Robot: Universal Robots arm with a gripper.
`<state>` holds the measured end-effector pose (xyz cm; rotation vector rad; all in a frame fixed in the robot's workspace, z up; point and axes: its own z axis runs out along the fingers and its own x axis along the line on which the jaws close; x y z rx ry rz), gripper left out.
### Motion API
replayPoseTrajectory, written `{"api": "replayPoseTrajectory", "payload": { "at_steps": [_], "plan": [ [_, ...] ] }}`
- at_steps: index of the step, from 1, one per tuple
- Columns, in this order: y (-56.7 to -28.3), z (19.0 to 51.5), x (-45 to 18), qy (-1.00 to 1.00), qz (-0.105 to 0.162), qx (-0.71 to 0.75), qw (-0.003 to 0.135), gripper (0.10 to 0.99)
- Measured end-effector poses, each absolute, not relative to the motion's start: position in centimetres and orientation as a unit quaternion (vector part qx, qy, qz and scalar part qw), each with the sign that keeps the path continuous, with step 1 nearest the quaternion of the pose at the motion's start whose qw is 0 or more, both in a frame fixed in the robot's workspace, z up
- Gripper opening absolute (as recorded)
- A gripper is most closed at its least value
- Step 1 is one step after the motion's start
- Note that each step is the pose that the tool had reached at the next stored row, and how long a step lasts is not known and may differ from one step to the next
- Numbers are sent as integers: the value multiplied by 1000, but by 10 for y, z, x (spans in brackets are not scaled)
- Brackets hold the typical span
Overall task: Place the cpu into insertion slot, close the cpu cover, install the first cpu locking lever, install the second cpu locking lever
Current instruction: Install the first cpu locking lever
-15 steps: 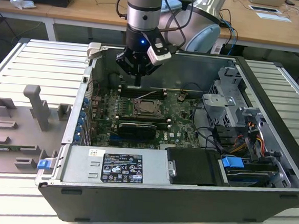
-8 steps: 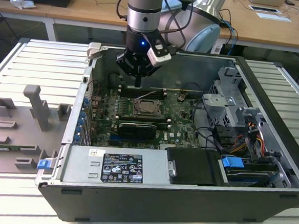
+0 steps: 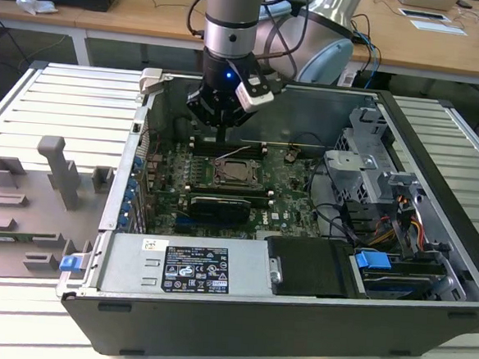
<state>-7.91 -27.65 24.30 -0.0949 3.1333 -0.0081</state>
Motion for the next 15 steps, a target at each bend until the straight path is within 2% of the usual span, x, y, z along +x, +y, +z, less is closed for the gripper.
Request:
{"api": "replayPoseTrajectory", "payload": {
  "at_steps": [15],
  "plan": [
    [-275,217,-52,1000,-2,-30,-6,106]
  ]
}}
